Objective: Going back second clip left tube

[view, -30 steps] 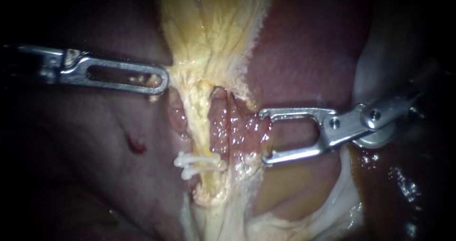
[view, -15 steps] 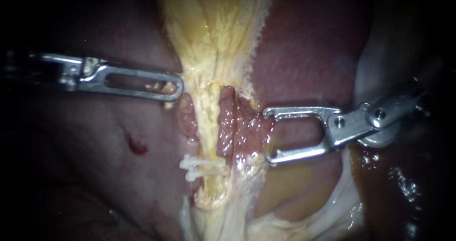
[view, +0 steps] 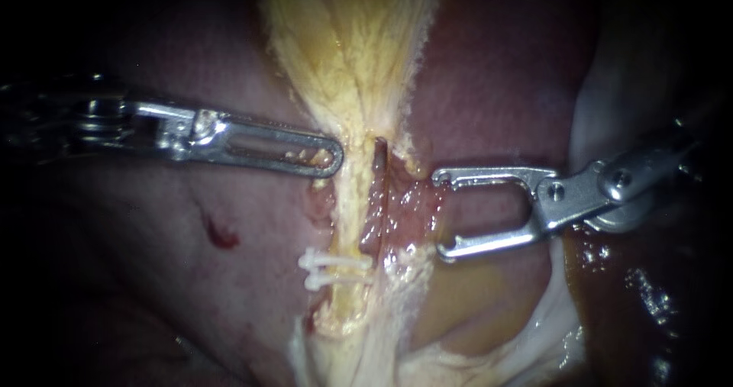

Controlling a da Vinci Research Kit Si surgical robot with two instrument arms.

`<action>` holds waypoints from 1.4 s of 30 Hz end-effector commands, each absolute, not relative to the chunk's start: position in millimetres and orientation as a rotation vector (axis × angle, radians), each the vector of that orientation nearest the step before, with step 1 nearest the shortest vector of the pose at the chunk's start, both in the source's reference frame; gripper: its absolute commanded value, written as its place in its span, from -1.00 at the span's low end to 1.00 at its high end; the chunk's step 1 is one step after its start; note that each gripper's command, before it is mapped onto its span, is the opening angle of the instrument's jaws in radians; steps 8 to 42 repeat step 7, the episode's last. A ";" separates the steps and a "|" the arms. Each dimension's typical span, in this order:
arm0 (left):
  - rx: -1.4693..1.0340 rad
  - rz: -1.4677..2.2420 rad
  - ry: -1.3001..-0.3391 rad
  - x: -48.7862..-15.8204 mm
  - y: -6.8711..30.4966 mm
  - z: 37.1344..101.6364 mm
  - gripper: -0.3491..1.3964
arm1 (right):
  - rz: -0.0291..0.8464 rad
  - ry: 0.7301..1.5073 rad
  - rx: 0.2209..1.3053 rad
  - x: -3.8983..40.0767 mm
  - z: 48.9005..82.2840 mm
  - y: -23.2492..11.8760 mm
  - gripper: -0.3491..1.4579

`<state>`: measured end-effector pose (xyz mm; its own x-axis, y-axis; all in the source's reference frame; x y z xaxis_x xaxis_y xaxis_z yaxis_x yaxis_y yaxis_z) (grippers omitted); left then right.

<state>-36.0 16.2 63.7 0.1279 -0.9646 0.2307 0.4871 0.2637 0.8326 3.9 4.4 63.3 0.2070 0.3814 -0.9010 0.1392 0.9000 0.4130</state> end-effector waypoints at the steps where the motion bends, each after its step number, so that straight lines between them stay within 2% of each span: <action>1: 0.671 -1.180 -0.889 -36.0 16.2 63.8 -1.00 | 0.173 1.367 0.451 3.9 63.3 4.4 -0.06; 42: 0.672 -1.180 -0.889 -35.9 16.2 63.8 -1.00 | 0.173 1.367 0.451 3.9 63.2 4.4 -0.06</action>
